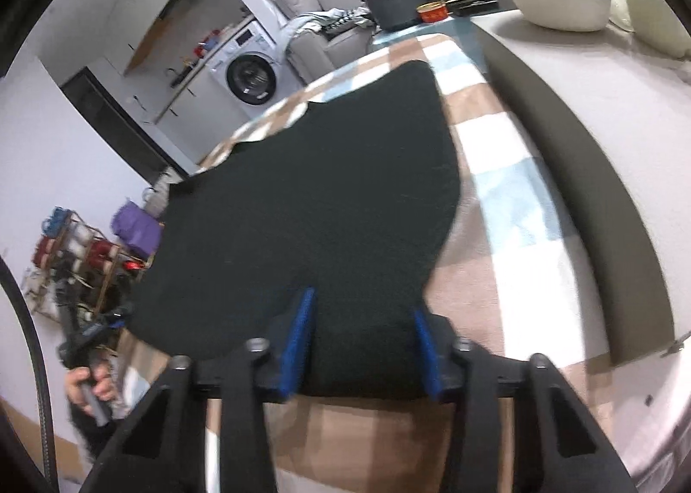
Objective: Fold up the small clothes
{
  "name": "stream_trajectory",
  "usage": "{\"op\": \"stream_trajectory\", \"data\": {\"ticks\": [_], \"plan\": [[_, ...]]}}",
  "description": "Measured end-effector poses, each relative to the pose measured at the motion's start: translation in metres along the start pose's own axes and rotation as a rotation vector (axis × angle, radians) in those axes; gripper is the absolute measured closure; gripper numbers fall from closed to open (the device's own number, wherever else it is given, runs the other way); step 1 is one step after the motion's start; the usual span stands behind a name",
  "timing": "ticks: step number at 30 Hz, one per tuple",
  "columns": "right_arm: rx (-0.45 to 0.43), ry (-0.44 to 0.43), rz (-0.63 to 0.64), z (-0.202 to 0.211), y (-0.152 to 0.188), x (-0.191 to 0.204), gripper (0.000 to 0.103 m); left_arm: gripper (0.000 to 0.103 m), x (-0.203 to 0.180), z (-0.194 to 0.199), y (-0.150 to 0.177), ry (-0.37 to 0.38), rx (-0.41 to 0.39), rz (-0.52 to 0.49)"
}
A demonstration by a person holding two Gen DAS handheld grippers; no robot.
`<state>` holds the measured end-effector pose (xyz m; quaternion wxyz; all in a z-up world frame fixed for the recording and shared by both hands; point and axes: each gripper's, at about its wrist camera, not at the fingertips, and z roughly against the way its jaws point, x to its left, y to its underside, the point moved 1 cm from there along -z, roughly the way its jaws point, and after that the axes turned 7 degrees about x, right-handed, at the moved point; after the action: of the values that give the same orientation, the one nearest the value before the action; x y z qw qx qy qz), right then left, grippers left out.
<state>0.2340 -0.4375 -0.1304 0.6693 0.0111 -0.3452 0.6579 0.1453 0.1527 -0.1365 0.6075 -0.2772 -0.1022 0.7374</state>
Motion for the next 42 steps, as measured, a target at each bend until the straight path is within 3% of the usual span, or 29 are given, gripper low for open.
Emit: {"op": "stream_trajectory", "data": {"ticks": [3,6,10,13,15,19,20,22,23,24,25,28,32,35,39,42], "plan": [[-0.029,0.011,0.056,0.002,0.002,0.005,0.092,0.048,0.001,-0.004,-0.001,-0.013,0.005,0.009],[-0.097,0.000,0.149,0.017,0.006,0.017,0.095,0.048,0.003,-0.004,0.002,-0.017,0.008,0.015],[0.004,0.144,0.140,0.003,0.006,0.008,0.095,0.048,0.002,-0.008,0.002,-0.042,0.022,0.006],[0.010,0.232,0.142,0.005,0.008,0.016,0.088,0.048,0.000,-0.005,0.001,-0.070,0.019,-0.001],[-0.031,0.293,0.178,0.017,0.008,0.029,0.075,0.048,-0.001,0.002,0.000,-0.098,-0.009,-0.013],[-0.119,0.312,0.206,0.040,0.003,0.052,0.066,0.048,-0.020,0.022,-0.003,-0.122,-0.073,-0.055],[-0.132,0.309,0.217,0.042,0.001,0.059,0.060,0.047,-0.025,0.026,-0.002,-0.120,-0.083,-0.071],[-0.143,0.279,0.252,0.041,0.001,0.079,0.053,0.037,-0.044,0.032,0.001,-0.096,-0.104,-0.124],[-0.136,0.258,0.266,0.036,0.002,0.086,0.046,0.023,-0.056,0.031,0.002,-0.072,-0.101,-0.152],[-0.117,0.222,0.286,0.025,0.003,0.097,0.039,0.015,-0.066,0.029,0.004,-0.049,-0.093,-0.179],[-0.093,0.198,0.298,0.015,0.002,0.103,0.037,0.015,-0.075,0.025,0.007,-0.030,-0.084,-0.204],[-0.007,0.156,0.334,-0.021,0.002,0.124,0.036,0.014,-0.109,-0.001,0.013,0.007,-0.020,-0.279],[0.051,0.161,0.362,-0.057,0.001,0.141,0.036,0.013,-0.140,-0.043,0.020,0.024,0.067,-0.334],[0.081,0.192,0.388,-0.077,0.004,0.147,0.036,0.003,-0.152,-0.054,0.024,-0.024,0.055,-0.386],[0.101,0.280,0.514,-0.090,0.017,0.152,0.036,0.001,-0.156,-0.059,0.027,-0.073,0.070,-0.452],[0.110,0.280,0.495,-0.080,0.021,0.134,0.035,0.001,-0.154,-0.058,0.026,-0.071,0.078,-0.452]]}}
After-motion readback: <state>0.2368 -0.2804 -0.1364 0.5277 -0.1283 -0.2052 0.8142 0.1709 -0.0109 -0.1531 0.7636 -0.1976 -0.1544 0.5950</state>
